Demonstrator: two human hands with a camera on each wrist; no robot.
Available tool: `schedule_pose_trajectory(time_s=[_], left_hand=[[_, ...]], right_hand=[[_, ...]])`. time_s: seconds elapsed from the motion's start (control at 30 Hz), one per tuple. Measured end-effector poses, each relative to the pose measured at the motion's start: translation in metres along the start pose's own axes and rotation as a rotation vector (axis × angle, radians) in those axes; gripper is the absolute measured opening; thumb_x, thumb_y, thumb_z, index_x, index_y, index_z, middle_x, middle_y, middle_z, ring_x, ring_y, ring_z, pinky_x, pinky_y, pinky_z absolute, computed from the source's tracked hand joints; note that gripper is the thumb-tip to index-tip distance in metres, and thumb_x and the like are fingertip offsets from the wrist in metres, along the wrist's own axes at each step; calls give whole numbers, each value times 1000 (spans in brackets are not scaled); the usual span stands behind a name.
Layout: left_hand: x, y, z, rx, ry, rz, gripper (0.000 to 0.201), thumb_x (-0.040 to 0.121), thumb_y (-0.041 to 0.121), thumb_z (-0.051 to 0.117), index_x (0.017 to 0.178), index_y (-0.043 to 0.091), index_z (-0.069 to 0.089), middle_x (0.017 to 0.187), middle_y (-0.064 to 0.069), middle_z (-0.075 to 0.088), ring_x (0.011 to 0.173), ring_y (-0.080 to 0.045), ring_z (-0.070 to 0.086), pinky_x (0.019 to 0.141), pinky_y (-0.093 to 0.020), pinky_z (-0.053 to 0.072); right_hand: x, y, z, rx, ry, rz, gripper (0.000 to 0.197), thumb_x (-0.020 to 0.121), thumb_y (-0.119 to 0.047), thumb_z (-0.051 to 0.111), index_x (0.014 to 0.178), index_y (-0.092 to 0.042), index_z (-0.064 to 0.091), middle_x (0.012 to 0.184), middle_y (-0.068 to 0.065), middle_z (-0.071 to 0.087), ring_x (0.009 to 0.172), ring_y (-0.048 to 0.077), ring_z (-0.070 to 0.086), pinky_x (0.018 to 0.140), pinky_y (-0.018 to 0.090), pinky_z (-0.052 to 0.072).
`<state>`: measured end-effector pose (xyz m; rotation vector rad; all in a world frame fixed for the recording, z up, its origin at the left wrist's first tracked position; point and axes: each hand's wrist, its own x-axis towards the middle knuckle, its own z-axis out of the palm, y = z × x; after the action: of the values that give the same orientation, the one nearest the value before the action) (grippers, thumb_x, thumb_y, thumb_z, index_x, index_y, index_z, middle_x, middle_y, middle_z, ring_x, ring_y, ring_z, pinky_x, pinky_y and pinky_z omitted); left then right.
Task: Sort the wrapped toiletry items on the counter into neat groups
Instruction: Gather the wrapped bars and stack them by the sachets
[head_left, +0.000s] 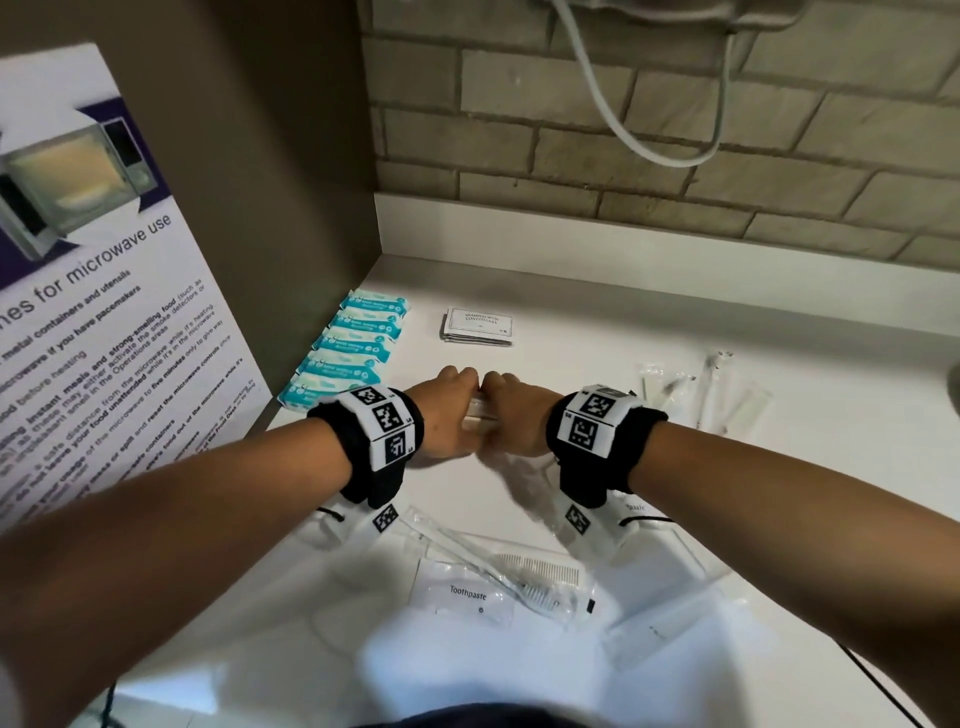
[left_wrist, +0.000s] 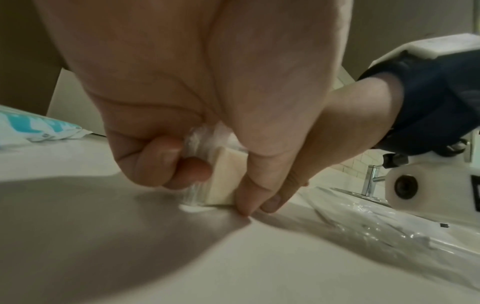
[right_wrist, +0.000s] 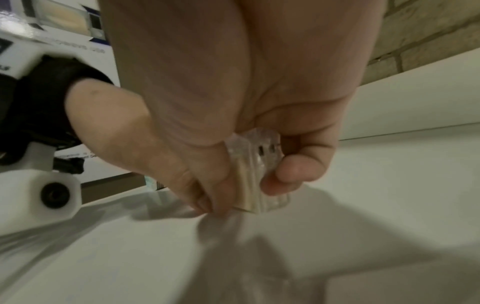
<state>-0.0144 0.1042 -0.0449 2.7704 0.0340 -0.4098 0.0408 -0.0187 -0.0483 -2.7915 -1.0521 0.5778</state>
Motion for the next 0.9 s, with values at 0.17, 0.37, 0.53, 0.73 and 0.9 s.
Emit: schedule_pose_trajectory(time_s=[0.17,0.37,0.53,0.73,0.9], left_hand=[[-2,-4,-3,-73,-10,18,53,77,31,70,116,16,38,115,-4,44,92,-26,58,80,-36,48],[-2,-10,-12,-36,-17,88,34,83,18,62,113,12,46,114,-7,50,97,-24,54,78,-31,41],[-2,-11,-5,-6,-77,77,34,89,21,56,118,9,42,118,-10,45,92,-25,53,88,-40,44],[-2,-10,-4,7,-101,58,42,88,26,58,120,9,38,115,-5,37,83,-23,50,73,-32,37],[0,-21,-7,-71,-90,139,32,90,22,57,117,11,43,112,0,42,90,-21,52,77,-30,39]], right_hand=[[-1,7,-5,-33,-17,-68,42,79,-26,64,114,-7,48,105,9,52,90,27,57,73,33,44],[-4,12,-11,-15,21,-110,38,81,-22,63,115,-9,52,110,13,55,96,32,59,84,38,49],[-4,9,1,-17,-42,-54,38,87,-20,56,120,-5,44,106,10,42,92,35,59,75,34,40],[-4,7,2,11,-59,-17,44,85,-31,59,117,-6,42,105,3,33,76,27,52,72,36,41],[-6,13,1,51,3,-84,44,87,-26,61,119,-2,44,114,15,47,90,32,56,76,34,41]])
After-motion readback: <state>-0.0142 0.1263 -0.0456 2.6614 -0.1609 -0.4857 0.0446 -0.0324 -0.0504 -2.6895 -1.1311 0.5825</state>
